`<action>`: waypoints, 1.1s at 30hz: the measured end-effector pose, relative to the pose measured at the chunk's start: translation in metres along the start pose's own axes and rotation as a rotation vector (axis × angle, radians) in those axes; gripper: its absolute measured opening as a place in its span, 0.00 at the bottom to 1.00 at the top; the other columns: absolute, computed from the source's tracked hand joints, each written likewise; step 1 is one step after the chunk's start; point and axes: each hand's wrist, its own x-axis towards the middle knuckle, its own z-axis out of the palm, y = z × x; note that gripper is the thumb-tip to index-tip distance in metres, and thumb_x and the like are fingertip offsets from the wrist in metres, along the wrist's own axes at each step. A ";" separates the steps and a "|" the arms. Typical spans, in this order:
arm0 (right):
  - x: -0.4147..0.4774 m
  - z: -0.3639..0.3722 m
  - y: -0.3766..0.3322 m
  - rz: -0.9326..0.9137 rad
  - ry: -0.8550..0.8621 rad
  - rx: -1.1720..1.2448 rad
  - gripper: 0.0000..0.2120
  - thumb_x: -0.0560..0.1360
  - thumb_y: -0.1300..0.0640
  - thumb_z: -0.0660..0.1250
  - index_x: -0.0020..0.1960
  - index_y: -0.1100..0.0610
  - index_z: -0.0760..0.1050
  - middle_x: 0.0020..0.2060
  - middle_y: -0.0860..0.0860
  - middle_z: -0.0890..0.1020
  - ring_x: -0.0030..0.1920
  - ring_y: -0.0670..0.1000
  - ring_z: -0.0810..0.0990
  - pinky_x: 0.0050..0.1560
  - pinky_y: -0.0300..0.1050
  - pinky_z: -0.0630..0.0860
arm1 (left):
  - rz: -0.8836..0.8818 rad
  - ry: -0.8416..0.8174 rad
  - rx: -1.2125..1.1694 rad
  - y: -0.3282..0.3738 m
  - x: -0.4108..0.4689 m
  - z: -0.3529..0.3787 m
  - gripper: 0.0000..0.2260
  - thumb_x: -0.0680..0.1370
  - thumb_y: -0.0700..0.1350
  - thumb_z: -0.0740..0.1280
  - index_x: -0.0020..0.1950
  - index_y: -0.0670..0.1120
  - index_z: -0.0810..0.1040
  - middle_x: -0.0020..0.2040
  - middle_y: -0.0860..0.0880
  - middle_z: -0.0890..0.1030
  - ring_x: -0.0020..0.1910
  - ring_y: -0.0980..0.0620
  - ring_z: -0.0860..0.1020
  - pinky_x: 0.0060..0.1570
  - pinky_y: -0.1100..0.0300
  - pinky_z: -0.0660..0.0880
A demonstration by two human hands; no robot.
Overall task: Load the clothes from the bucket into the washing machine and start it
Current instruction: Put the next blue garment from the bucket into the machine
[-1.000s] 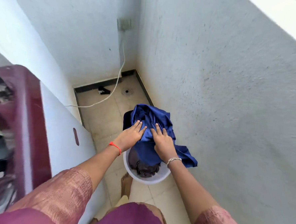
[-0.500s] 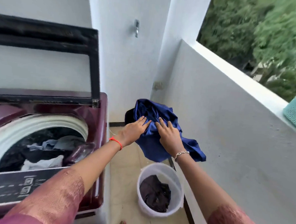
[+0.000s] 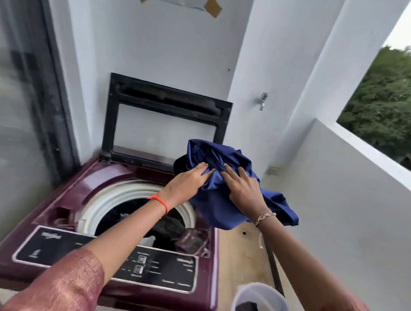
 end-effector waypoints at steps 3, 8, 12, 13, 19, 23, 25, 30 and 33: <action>0.035 0.007 -0.041 -0.048 0.030 -0.017 0.23 0.51 0.70 0.74 0.45 0.59 0.82 0.49 0.54 0.85 0.35 0.56 0.81 0.19 0.37 0.64 | 0.004 -0.003 -0.005 -0.049 -0.023 -0.007 0.26 0.73 0.27 0.54 0.71 0.35 0.62 0.70 0.34 0.67 0.71 0.42 0.67 0.65 0.54 0.71; 0.095 0.033 -0.118 -0.037 0.023 0.061 0.22 0.56 0.72 0.71 0.49 0.61 0.81 0.53 0.57 0.83 0.40 0.59 0.82 0.21 0.40 0.70 | -0.074 -0.152 0.005 -0.144 -0.062 -0.009 0.26 0.77 0.30 0.52 0.75 0.41 0.56 0.75 0.40 0.59 0.75 0.47 0.57 0.69 0.56 0.65; 0.129 0.072 -0.174 -0.038 -0.167 0.194 0.25 0.71 0.70 0.55 0.68 0.60 0.68 0.71 0.55 0.67 0.61 0.60 0.72 0.37 0.50 0.70 | -0.102 -0.269 0.032 -0.201 -0.106 0.011 0.26 0.77 0.31 0.51 0.76 0.40 0.52 0.76 0.41 0.57 0.76 0.49 0.54 0.72 0.58 0.59; 0.133 0.079 -0.185 -0.047 -0.205 0.195 0.25 0.73 0.69 0.54 0.70 0.59 0.65 0.73 0.53 0.64 0.63 0.58 0.70 0.38 0.50 0.69 | -0.101 -0.316 0.038 -0.209 -0.115 0.017 0.26 0.77 0.32 0.50 0.76 0.39 0.51 0.76 0.41 0.56 0.76 0.49 0.53 0.72 0.58 0.58; 0.143 0.123 -0.233 -0.060 -0.444 0.213 0.27 0.74 0.66 0.54 0.72 0.56 0.61 0.74 0.51 0.61 0.64 0.58 0.68 0.49 0.52 0.72 | -0.130 -0.474 -0.034 -0.242 -0.158 0.059 0.27 0.76 0.30 0.51 0.75 0.38 0.52 0.76 0.40 0.56 0.76 0.48 0.52 0.74 0.59 0.54; 0.143 0.153 -0.245 -0.083 -0.510 0.255 0.27 0.74 0.67 0.54 0.72 0.55 0.62 0.73 0.52 0.63 0.64 0.58 0.68 0.49 0.52 0.72 | -0.171 -0.529 -0.158 -0.249 -0.171 0.083 0.28 0.74 0.27 0.52 0.75 0.37 0.54 0.76 0.39 0.54 0.76 0.48 0.51 0.72 0.63 0.47; 0.141 0.170 -0.249 -0.104 -0.547 0.268 0.27 0.74 0.67 0.54 0.72 0.55 0.62 0.73 0.52 0.64 0.63 0.59 0.69 0.47 0.52 0.72 | -0.162 -0.578 -0.175 -0.251 -0.176 0.093 0.29 0.74 0.27 0.52 0.75 0.37 0.53 0.77 0.39 0.53 0.77 0.47 0.50 0.72 0.63 0.44; 0.129 0.206 -0.263 -0.198 -0.694 0.343 0.24 0.76 0.66 0.54 0.71 0.54 0.64 0.72 0.54 0.65 0.61 0.60 0.72 0.47 0.55 0.72 | -0.214 -0.954 -0.178 -0.267 -0.184 0.116 0.30 0.78 0.34 0.56 0.77 0.42 0.46 0.78 0.45 0.44 0.76 0.46 0.40 0.73 0.43 0.47; 0.114 0.224 -0.262 -0.257 -0.930 0.439 0.23 0.75 0.60 0.63 0.69 0.49 0.68 0.70 0.52 0.68 0.64 0.58 0.72 0.55 0.54 0.72 | -0.240 -1.195 -0.188 -0.275 -0.192 0.131 0.41 0.76 0.50 0.65 0.76 0.42 0.39 0.77 0.43 0.39 0.76 0.44 0.37 0.72 0.39 0.43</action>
